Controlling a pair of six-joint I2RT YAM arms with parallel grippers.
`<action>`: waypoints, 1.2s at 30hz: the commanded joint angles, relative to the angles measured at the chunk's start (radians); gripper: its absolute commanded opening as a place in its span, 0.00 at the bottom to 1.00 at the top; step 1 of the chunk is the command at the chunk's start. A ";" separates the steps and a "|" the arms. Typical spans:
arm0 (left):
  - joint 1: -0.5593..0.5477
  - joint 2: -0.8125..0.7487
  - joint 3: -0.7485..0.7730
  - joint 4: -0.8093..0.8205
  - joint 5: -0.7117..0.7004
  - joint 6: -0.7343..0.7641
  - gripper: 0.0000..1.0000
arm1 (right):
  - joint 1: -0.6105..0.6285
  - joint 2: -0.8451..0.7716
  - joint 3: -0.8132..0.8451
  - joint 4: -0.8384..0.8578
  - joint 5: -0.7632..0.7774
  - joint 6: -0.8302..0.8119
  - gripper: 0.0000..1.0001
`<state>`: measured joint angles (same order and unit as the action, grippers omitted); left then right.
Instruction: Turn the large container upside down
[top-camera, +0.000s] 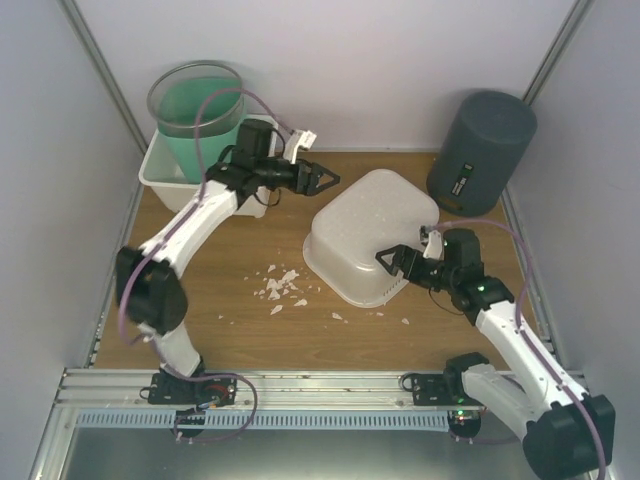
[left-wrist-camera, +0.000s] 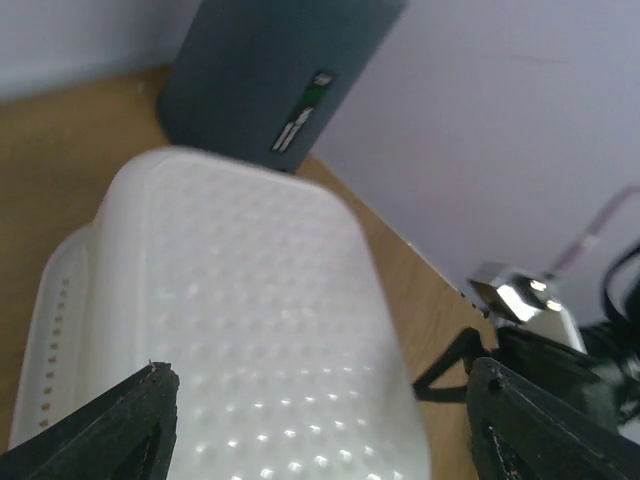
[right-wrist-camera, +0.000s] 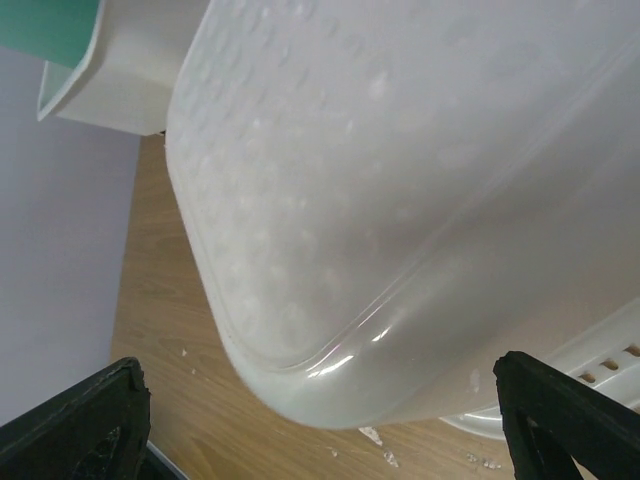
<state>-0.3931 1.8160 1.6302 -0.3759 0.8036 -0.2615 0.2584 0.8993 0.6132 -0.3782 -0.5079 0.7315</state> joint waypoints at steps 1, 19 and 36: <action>-0.051 -0.183 -0.060 -0.155 -0.116 0.306 0.79 | 0.019 -0.042 -0.006 -0.033 -0.023 0.020 0.94; -0.400 -0.423 -0.593 0.043 -0.630 0.750 0.79 | -0.014 0.238 0.396 -0.149 0.433 -0.312 1.00; -0.351 -0.213 -0.701 0.341 -0.660 0.816 0.83 | -0.157 0.740 0.722 -0.141 0.371 -0.580 1.00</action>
<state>-0.7799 1.5665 0.9291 -0.2050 0.1696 0.5358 0.1257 1.6226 1.3113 -0.5076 -0.1032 0.1955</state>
